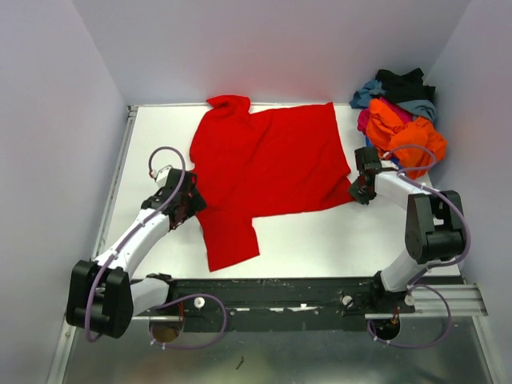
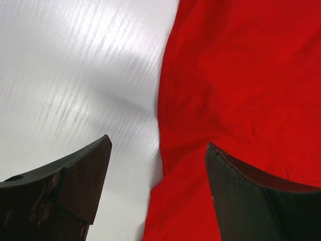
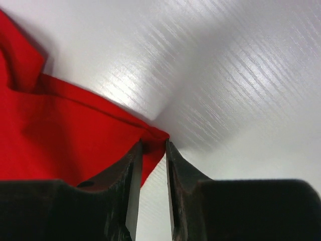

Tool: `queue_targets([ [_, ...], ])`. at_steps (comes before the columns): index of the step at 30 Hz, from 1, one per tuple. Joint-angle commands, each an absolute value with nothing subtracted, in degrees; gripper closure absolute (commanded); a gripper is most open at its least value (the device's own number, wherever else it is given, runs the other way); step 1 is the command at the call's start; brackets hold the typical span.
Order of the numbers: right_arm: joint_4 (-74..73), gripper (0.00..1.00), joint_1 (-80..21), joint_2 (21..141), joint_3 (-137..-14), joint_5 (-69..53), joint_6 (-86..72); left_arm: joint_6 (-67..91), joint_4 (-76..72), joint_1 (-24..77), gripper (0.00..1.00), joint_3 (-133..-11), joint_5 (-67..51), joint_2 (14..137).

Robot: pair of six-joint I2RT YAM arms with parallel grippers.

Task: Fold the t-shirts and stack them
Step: Grap the side of the flattened tshirt closest away from the robot with both arms

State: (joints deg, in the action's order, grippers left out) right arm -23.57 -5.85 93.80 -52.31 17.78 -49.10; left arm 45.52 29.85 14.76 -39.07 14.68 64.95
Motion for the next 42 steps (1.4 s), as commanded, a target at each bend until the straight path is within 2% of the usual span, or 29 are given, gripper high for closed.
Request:
queue_targets([
  [1, -23.6, 0.76, -4.8, 95.6, -54.1, 18.6, -52.4, 44.9, 26.8, 15.1, 0.12, -40.5, 14.8, 67.1],
  [5, -23.7, 0.99, -4.5, 92.3, -52.0, 20.9, -53.5, 43.8, 25.8, 15.0, 0.13, -42.2, 16.4, 69.8],
  [11, -25.7, 0.99, -4.3, 84.9, -49.4, 24.3, -53.6, 42.1, 24.1, 13.8, 0.16, -48.5, 19.4, 76.1],
  [17, -26.4, 0.99, -4.0, 83.9, -47.7, 22.9, -53.7, 42.1, 22.2, 12.0, 0.31, -52.3, 20.7, 81.8],
  [23, -25.9, 0.99, -3.9, 83.8, -46.9, 22.3, -54.3, 42.1, 21.5, 10.6, 0.42, -54.4, 23.0, 86.2],
  [28, -25.6, 0.99, -3.8, 82.5, -46.1, 22.5, -54.4, 42.3, 18.6, 7.8, 0.43, -55.5, 21.8, 89.6],
  [38, -25.0, 0.99, -3.8, 82.4, -46.1, 21.4, -54.1, 40.9, 18.7, 7.0, 0.44, -66.6, 18.5, 102.9],
  [40, -24.9, 0.99, -3.8, 82.4, -46.1, 21.4, -54.1, 40.8, 17.3, 7.0, 0.49, -67.0, 16.6, 104.4],
  [42, -25.0, 0.99, -3.8, 82.3, -46.3, 21.3, -54.2, 40.8, 17.3, 6.9, 0.58, -67.5, 16.2, 105.7],
])
